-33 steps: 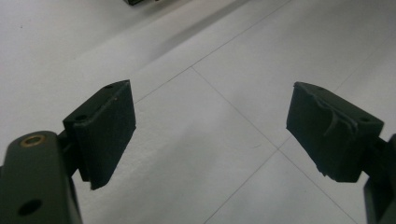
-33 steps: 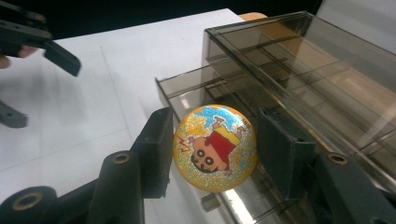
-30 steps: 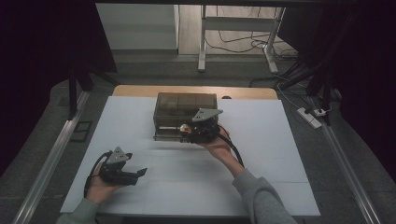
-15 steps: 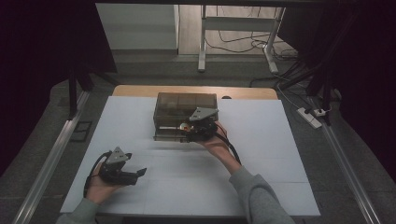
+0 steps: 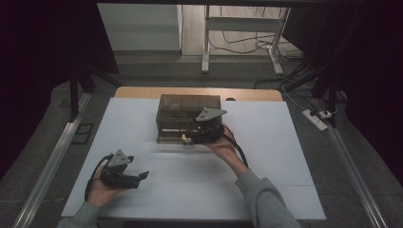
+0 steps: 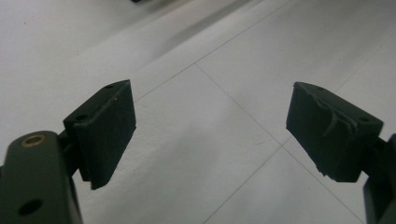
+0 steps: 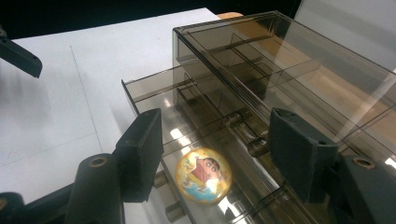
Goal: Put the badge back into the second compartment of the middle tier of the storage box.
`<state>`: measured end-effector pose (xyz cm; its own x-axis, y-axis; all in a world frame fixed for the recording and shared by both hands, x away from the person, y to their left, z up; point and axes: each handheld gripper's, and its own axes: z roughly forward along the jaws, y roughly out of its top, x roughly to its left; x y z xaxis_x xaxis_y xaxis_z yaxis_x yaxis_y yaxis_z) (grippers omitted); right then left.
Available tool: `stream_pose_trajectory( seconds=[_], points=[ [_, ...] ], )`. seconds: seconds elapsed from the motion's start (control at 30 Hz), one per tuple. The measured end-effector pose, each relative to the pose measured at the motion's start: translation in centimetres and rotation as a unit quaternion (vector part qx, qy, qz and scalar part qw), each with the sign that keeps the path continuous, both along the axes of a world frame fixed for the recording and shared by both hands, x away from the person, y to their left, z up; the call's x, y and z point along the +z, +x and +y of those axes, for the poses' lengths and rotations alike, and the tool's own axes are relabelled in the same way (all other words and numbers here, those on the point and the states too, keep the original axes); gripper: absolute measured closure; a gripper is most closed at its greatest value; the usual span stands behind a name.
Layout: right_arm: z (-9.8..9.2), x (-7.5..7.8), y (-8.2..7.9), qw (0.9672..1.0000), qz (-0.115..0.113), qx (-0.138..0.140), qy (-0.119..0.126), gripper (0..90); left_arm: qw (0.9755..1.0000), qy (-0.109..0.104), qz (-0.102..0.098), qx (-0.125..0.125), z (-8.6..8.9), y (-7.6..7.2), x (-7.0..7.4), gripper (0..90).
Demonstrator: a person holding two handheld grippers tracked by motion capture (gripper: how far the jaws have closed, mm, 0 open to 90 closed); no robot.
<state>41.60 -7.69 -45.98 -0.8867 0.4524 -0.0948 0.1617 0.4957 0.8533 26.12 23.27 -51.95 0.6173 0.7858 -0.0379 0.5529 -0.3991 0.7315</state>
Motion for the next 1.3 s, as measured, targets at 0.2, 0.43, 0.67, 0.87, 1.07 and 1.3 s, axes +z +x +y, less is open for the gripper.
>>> stream_pose_trajectory(
  seconds=[0.2, 0.43, 0.67, 0.87, 1.07, 1.3],
  points=[
    [-0.4, 0.5, -0.4, 0.9999, 0.007, 0.005, 0.007, 35.0, 1.0000, 0.000, -0.001, 0.001, 0.0, 0.0, 0.0, 16.2],
    [-1.1, 0.9, -1.0, 0.9998, 0.014, 0.015, 0.009, 34.7, 1.0000, 0.001, 0.000, 0.001, 0.0, 0.0, 0.0, 16.2],
    [-2.5, 1.3, -1.6, 0.9999, 0.010, 0.009, 0.011, 34.1, 1.0000, -0.001, 0.001, 0.001, 0.0, 0.0, 0.0, 16.2],
    [-4.1, 1.2, -2.3, 0.9999, 0.008, 0.000, 0.009, 34.0, 1.0000, 0.000, 0.001, 0.000, 0.0, -0.1, 0.0, 16.2],
    [-6.4, 0.7, -3.2, 0.9998, 0.012, -0.014, 0.001, 33.9, 1.0000, -0.002, 0.001, 0.002, 0.1, -0.2, -0.1, 16.2],
    [-9.7, 0.9, -4.5, 0.9993, 0.005, -0.037, 0.008, 33.9, 1.0000, -0.005, 0.003, 0.001, 0.1, -0.1, -0.1, 16.2]
  ],
)
